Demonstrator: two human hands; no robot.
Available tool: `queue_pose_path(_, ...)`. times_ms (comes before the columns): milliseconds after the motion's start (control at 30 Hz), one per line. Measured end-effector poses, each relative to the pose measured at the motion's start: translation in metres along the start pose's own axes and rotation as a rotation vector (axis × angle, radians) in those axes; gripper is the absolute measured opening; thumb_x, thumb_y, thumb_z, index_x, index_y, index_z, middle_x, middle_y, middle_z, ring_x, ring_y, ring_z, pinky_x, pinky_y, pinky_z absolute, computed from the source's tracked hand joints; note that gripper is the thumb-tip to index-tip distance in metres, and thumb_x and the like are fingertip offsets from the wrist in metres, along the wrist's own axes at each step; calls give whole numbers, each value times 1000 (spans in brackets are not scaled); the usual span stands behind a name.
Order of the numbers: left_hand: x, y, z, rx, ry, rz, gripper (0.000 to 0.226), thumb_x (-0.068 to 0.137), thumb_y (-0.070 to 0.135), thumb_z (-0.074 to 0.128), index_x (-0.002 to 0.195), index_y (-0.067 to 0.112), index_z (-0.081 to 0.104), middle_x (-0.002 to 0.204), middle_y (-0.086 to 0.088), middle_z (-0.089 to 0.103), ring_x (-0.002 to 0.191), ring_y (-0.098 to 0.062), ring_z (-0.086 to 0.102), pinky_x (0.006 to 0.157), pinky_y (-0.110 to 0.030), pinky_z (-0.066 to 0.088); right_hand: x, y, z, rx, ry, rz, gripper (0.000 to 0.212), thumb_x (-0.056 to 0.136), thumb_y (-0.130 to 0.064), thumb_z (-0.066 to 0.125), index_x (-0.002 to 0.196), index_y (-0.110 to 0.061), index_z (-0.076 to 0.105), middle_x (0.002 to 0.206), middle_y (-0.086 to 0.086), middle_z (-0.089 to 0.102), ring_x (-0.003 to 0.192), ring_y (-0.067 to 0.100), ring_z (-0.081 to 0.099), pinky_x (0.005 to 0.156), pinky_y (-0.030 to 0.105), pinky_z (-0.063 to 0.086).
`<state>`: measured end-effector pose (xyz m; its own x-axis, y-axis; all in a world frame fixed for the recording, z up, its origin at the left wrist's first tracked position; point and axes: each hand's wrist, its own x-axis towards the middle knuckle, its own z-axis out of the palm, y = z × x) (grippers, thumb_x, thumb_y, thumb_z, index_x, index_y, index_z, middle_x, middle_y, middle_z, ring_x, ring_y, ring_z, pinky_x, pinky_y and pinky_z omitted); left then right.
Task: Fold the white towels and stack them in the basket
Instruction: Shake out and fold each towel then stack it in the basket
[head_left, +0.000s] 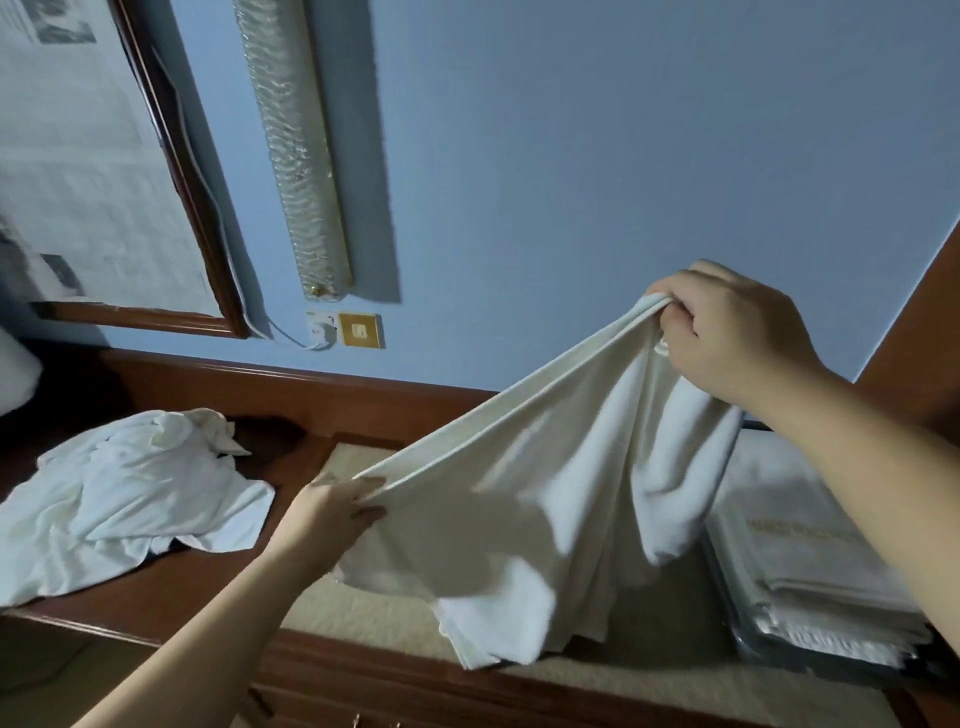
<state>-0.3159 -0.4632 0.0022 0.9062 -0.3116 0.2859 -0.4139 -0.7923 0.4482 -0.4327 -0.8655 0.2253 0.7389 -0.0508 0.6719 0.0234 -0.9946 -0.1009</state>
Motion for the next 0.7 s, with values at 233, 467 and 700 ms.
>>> queue_pose_path(233, 16, -13, -94, 23, 221, 195, 21, 89, 48, 78, 84, 31, 66, 78, 14, 63, 69, -11, 61, 60, -29, 50, 5, -3, -28, -23, -48, 116, 28, 98, -17, 46, 107, -28, 70, 108, -6, 64, 98, 27, 61, 75, 34, 43)
queue_pose_path(467, 25, -23, -167, 205, 18, 184, 49, 94, 19, 73, 117, 35, 33, 78, 7, 64, 58, -13, 58, 56, -34, 47, -16, -31, -63, -146, -250, 179, 19, 100, -26, 44, 99, -33, 62, 102, -11, 58, 94, 22, 59, 77, 35, 46)
queue_pose_path(700, -2, -25, -207, 333, -362, 110, 45, 87, 0, 54, 65, 38, 63, 85, 16, 68, 89, -11, 64, 81, -30, 50, -58, -73, -129, 277, -563, 283, 17, 95, -15, 67, 85, -24, 78, 85, 1, 75, 84, 19, 66, 84, 37, 47)
